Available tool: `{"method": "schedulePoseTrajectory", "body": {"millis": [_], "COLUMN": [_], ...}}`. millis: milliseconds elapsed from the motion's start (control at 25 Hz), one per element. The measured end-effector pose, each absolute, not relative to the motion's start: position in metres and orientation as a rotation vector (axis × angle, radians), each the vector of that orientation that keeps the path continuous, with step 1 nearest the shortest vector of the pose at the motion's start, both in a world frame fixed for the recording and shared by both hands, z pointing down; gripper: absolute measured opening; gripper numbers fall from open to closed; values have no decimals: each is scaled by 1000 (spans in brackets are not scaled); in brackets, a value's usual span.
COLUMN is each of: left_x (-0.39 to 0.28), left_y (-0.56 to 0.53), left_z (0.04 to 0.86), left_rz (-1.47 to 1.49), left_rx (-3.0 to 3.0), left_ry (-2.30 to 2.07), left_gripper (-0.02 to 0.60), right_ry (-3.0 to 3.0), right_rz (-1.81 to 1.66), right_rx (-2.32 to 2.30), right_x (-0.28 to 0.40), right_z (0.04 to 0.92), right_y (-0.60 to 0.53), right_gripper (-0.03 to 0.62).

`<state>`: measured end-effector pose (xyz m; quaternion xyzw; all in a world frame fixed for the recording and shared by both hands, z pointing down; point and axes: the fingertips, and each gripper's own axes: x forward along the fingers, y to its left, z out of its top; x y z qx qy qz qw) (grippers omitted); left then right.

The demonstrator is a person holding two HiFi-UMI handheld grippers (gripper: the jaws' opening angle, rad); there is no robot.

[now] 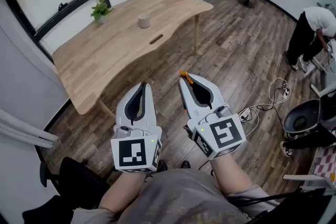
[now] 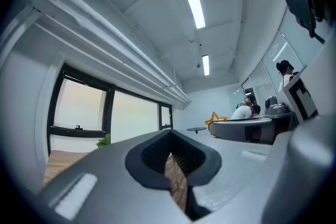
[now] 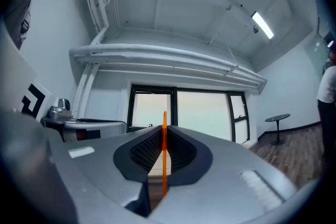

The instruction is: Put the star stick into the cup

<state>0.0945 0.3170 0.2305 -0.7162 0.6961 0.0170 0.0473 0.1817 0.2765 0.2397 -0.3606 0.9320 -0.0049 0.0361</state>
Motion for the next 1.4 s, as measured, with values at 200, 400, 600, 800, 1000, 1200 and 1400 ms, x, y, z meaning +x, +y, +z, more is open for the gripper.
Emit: {"method": "schedulePoseTrajectory", "body": {"millis": [200, 400, 600, 800, 1000, 1200, 1400], "left_x": [103, 117, 131, 140, 129, 99, 61], "left_y": [318, 313, 306, 300, 278, 237, 178], "left_z": [233, 229, 230, 242, 253, 266, 270], "left_rz": [47, 47, 43, 19, -4, -1, 10], "left_rx": [-2187, -2173, -2145, -2132, -2126, -2136, -2155], "left_ry": [2121, 2123, 2143, 2177, 2195, 2225, 2214], "left_gripper": [0, 0, 0, 0, 0, 0, 0], "right_ry": [2862, 2864, 2839, 2860, 2882, 2893, 2912], "right_rz": [-15, -3, -15, -42, -63, -101, -95], "right_rx": [-1110, -1085, -1031, -983, -966, -992, -985], "right_x": [192, 208, 230, 236, 225, 201, 157], "right_z": [242, 241, 240, 246, 257, 273, 276], "right_y": [278, 277, 268, 257, 234, 189, 138], "right_gripper": [44, 43, 44, 44, 44, 45, 45]}}
